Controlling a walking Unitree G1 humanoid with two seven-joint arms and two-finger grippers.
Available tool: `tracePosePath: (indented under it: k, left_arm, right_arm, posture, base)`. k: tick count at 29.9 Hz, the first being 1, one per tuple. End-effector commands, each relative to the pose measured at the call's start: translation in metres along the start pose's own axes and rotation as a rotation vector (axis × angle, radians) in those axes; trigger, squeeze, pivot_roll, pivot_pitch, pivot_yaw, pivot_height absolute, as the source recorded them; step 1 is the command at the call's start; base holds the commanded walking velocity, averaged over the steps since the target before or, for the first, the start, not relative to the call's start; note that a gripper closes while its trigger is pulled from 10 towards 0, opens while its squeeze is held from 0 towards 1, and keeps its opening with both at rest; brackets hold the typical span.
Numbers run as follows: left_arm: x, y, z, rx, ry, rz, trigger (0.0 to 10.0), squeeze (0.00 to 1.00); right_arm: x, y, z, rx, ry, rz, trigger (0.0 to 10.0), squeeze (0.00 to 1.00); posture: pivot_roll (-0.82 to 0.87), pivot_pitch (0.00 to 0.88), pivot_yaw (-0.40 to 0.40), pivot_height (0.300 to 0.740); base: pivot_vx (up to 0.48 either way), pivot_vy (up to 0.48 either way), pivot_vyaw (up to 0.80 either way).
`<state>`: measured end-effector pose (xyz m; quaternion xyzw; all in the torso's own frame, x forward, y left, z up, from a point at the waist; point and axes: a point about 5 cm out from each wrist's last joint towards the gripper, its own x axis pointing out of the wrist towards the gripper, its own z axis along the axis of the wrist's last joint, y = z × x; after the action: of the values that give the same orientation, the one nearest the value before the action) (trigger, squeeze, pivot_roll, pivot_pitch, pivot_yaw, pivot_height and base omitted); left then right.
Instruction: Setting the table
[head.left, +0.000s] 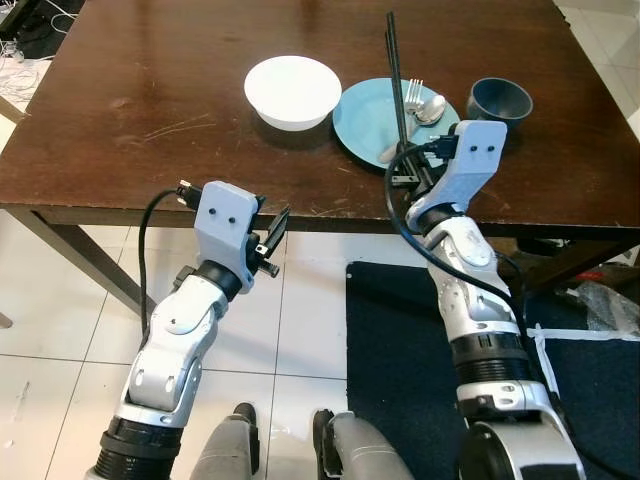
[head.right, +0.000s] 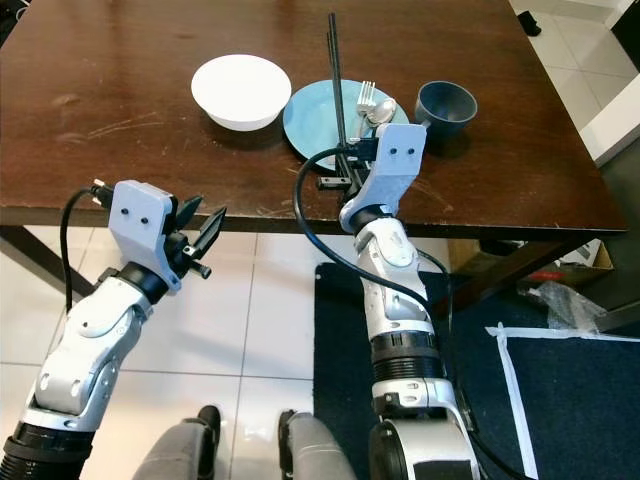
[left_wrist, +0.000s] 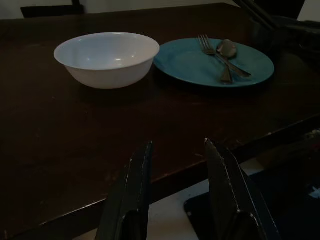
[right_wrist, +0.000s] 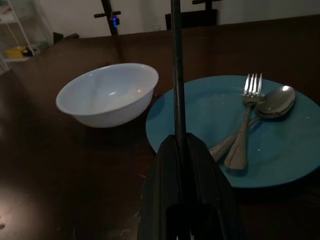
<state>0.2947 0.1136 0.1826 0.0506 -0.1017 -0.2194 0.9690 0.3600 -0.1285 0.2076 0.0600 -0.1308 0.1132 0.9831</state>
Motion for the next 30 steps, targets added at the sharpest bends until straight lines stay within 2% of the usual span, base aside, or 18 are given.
tracePosePath:
  k: [1, 5, 11, 18, 30]
  left_arm:
    - [-0.002, -0.002, -0.008, -0.019, 0.025, 0.010, 10.0, 0.00]
    - [-0.003, -0.002, -0.009, -0.027, 0.032, 0.023, 10.0, 0.00]
    - [0.000, -0.001, -0.009, -0.087, 0.027, 0.057, 10.0, 0.00]
    - [0.002, -0.004, -0.006, -0.101, -0.008, 0.033, 10.0, 0.00]
    - [0.002, -0.001, -0.010, -0.105, 0.002, 0.035, 10.0, 0.00]
  right_arm:
    - [-0.005, -0.001, 0.000, -0.030, -0.009, 0.000, 10.0, 0.00]
    - [-0.010, -0.001, -0.001, -0.057, -0.022, -0.002, 10.0, 0.00]
    - [-0.017, 0.001, -0.007, -0.110, -0.007, 0.012, 10.0, 0.00]
    - [-0.032, 0.002, -0.021, -0.036, 0.022, 0.015, 10.0, 0.00]
    - [-0.038, 0.007, -0.026, -0.022, 0.037, 0.040, 10.0, 0.00]
  posture:
    - [0.06, 0.173, -0.019, 0.740]
    - [0.06, 0.170, -0.020, 0.740]
    - [0.06, 0.152, -0.026, 0.740]
    - [0.05, 0.125, -0.032, 0.740]
    - [0.04, 0.110, -0.036, 0.740]
  base:
    - [0.000, 0.000, 0.00]
    - [0.000, 0.000, 0.00]
    - [0.000, 0.000, 0.00]
    - [0.000, 0.000, 0.00]
    - [0.000, 0.000, 0.00]
